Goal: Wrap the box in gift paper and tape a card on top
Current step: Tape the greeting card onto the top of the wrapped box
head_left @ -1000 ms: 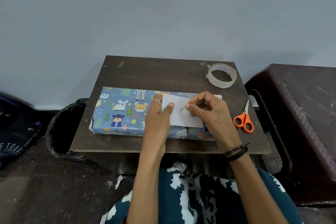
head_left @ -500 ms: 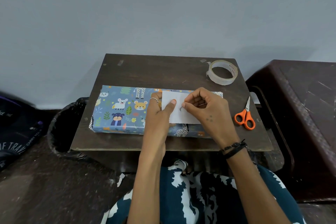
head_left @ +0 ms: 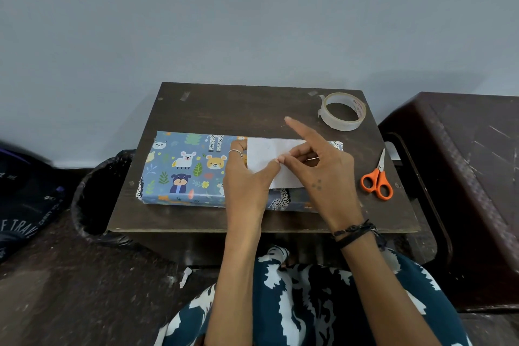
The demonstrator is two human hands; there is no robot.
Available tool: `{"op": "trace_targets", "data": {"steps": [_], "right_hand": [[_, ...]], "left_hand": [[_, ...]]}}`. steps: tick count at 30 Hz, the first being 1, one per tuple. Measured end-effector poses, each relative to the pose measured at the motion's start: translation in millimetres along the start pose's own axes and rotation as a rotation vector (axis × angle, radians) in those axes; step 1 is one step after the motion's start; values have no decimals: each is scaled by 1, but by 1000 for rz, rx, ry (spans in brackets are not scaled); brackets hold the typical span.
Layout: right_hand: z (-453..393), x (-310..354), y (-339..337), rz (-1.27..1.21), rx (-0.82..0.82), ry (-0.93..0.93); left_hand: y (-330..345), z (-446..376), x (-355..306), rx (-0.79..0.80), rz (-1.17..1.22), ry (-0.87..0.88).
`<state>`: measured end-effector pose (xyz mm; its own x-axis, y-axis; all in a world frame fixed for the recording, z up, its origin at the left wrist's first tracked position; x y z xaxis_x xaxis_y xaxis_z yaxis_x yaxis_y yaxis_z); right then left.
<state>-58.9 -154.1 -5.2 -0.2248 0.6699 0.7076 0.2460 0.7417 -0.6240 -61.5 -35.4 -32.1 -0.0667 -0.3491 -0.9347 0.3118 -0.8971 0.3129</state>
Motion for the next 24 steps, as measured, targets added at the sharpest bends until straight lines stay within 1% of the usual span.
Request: {"op": "trace_targets", "data": {"steps": [6, 15, 18, 24], "right_hand": [[-1, -4, 2, 64, -33, 44], [2, 0, 5, 144, -98, 40], [6, 4, 8, 176, -130, 18], [10, 10, 13, 245, -139, -69]], "left_hand": [[0, 0, 1, -16, -24, 31], [-1, 2, 0, -11, -15, 32], [-2, 3, -1, -23, 12, 20], [-3, 5, -4, -49, 98, -21]]}}
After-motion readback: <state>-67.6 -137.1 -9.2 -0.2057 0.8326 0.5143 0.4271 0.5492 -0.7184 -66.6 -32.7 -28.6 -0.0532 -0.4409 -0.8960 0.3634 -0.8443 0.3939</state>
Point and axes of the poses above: each hand's wrist, its own z-axis away from the middle knuckle, its own y-axis out of the palm, x = y × z, the point moved 4 cm from there along -z, towards the middle knuckle, and after that the axes turned 13 degrees about z, right-handed, at the moved point
